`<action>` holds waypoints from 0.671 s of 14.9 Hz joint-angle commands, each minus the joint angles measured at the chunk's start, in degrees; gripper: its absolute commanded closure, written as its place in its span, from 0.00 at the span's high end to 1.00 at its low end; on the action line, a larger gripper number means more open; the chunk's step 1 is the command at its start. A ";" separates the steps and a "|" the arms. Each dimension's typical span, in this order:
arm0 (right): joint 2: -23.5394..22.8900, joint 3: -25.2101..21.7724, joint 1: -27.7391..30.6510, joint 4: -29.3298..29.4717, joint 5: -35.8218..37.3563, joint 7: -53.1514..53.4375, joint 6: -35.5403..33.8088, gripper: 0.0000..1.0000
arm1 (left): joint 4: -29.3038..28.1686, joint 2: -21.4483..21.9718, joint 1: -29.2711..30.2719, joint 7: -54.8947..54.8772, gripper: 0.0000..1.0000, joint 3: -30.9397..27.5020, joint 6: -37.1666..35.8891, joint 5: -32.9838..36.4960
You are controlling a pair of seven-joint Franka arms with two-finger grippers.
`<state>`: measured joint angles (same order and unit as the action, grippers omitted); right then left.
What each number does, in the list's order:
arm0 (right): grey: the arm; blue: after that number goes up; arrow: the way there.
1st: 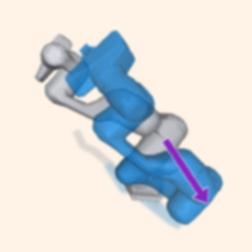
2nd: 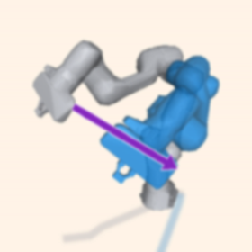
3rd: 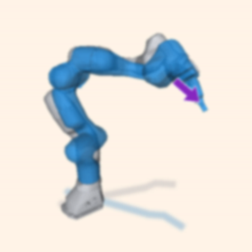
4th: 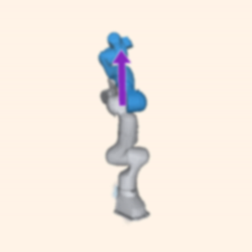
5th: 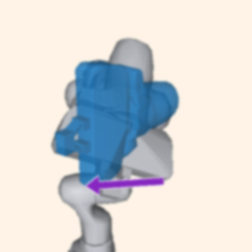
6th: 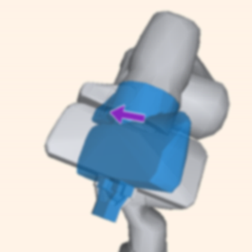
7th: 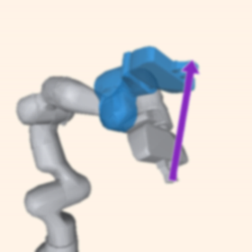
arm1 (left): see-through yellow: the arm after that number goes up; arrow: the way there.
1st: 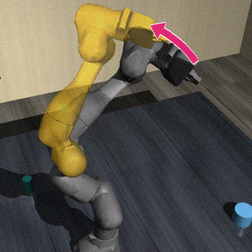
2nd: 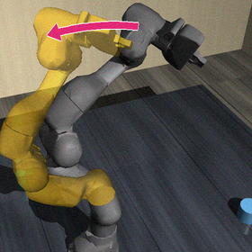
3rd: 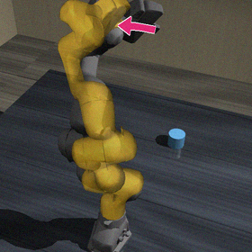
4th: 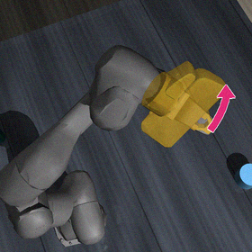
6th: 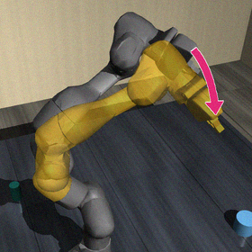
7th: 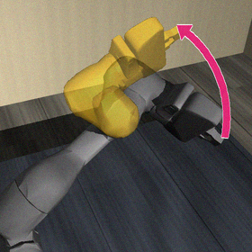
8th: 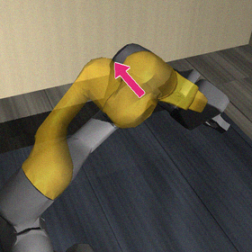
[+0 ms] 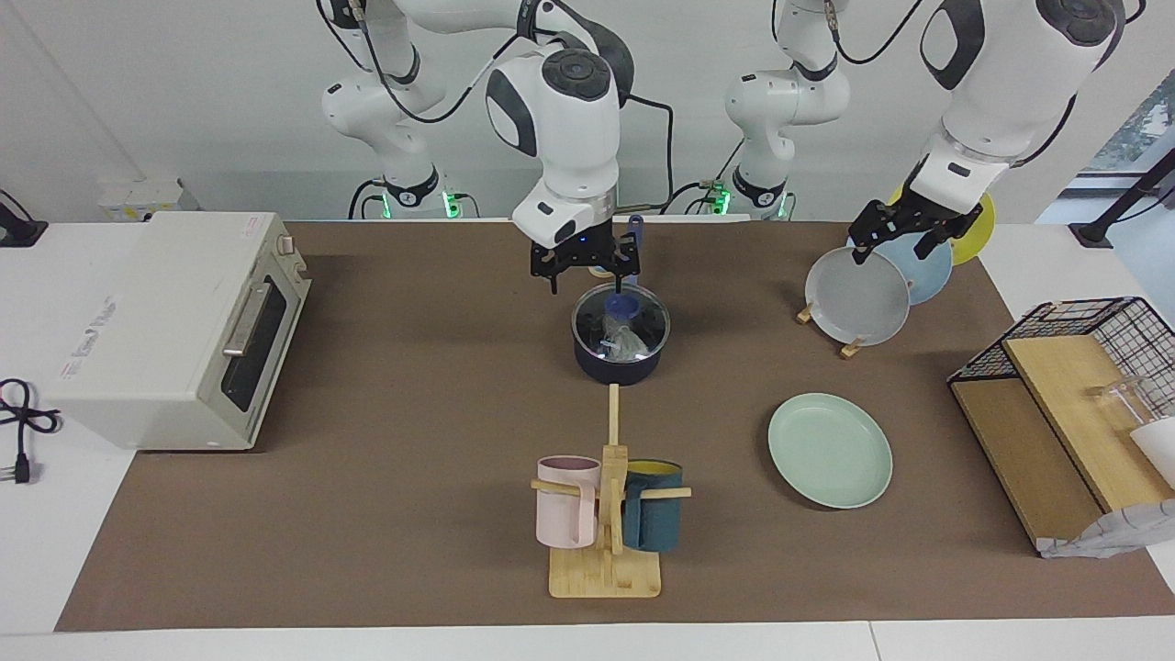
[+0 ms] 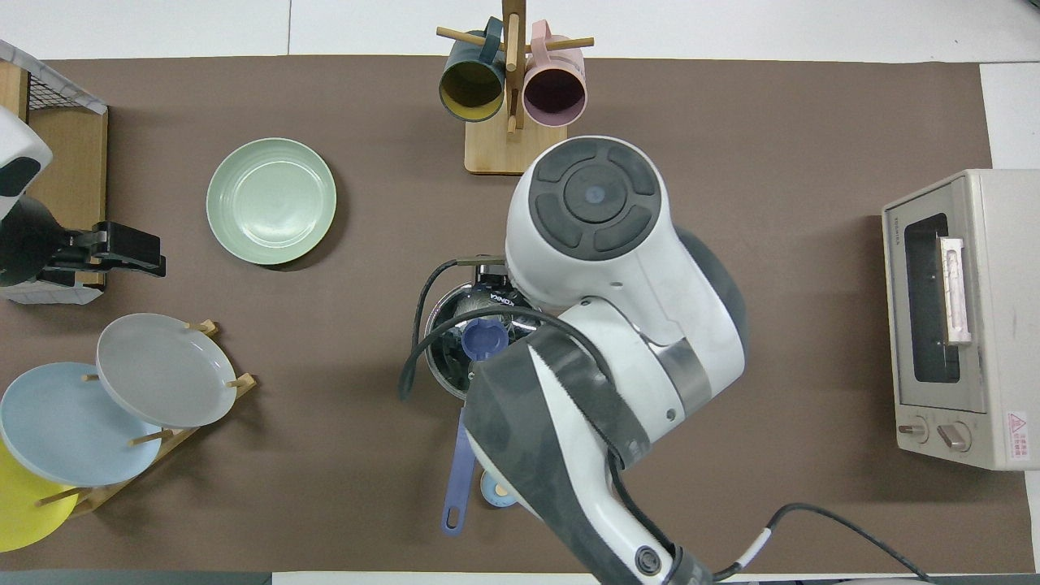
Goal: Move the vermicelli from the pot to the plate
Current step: 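Reach the right gripper to the pot lid and grasp its knob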
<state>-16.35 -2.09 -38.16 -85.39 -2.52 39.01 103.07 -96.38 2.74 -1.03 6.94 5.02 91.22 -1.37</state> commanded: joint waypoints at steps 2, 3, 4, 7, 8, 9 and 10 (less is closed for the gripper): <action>-5.34 -0.28 -3.93 1.55 1.02 5.19 2.39 1.00 | -1.09 1.31 0.67 -0.26 1.00 0.34 -0.26 0.49; -5.88 -0.28 -4.20 1.29 0.76 6.07 4.58 1.00 | -1.09 1.31 0.67 -0.26 1.00 0.43 -0.26 0.49; -6.06 -0.28 -4.29 0.76 0.67 6.25 5.38 1.00 | -1.09 1.31 0.67 -0.26 1.00 0.34 -0.26 0.49; -6.06 -0.28 -4.38 0.14 0.15 6.87 5.48 1.00 | -1.09 1.31 0.67 -0.26 1.00 0.34 -0.26 0.49; -6.23 -0.28 -4.47 -0.73 0.15 6.87 6.18 1.00 | -1.09 1.31 0.67 -0.26 1.00 0.34 -0.26 0.49; -6.06 -0.28 -4.81 -2.22 0.15 6.87 7.49 1.00 | -1.09 1.31 0.67 -0.26 1.00 0.34 -0.26 0.49; -5.80 -0.28 -4.90 -3.54 0.15 6.87 8.46 1.00 | -1.09 1.31 0.67 -0.26 1.00 0.34 -0.26 0.49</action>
<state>-22.92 -2.32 -42.69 -85.98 -2.30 44.77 108.91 -96.38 2.74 -1.03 6.94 5.02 91.22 -1.37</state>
